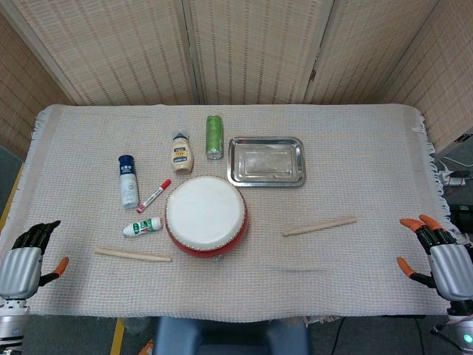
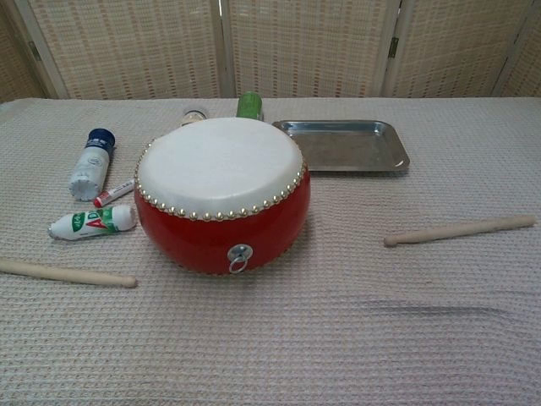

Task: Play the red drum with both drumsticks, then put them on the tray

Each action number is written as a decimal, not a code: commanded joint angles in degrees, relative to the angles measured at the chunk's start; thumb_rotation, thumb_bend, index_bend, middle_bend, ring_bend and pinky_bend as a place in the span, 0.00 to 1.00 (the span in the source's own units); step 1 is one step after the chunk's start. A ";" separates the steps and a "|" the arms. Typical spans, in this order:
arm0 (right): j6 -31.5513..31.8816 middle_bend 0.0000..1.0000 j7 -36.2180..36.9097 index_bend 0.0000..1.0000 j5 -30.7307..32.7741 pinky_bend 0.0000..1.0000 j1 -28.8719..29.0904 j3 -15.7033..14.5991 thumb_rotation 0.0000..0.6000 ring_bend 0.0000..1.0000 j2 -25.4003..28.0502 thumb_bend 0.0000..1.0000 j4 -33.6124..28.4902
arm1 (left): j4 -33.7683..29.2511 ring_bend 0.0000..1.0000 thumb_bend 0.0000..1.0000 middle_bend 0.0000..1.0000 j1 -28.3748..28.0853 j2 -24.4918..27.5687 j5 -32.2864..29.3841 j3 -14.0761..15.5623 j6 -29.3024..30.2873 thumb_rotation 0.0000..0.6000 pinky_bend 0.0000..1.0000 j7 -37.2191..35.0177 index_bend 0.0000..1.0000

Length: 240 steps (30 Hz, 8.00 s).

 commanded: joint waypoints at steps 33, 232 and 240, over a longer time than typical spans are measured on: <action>-1.27 0.21 2.03 0.22 -0.14 0.25 0.48 2.58 1.00 0.10 -0.09 0.19 0.64 | 9.08 0.24 0.38 0.33 -12.69 -13.70 0.63 1.09 -22.05 1.00 0.25 0.40 0.44; -0.38 0.21 3.06 0.22 -1.41 0.25 0.70 4.23 1.00 0.09 2.82 0.19 -5.47 | 33.75 1.00 0.36 1.00 -5.35 -27.87 10.40 9.01 -8.75 1.00 1.00 -81.11 0.99; 0.03 0.20 3.41 0.22 -1.64 0.25 0.60 4.29 1.00 0.09 2.84 0.19 -5.41 | 35.08 1.00 0.55 1.00 -5.01 -28.82 9.70 8.43 -8.37 1.00 1.00 -77.11 1.00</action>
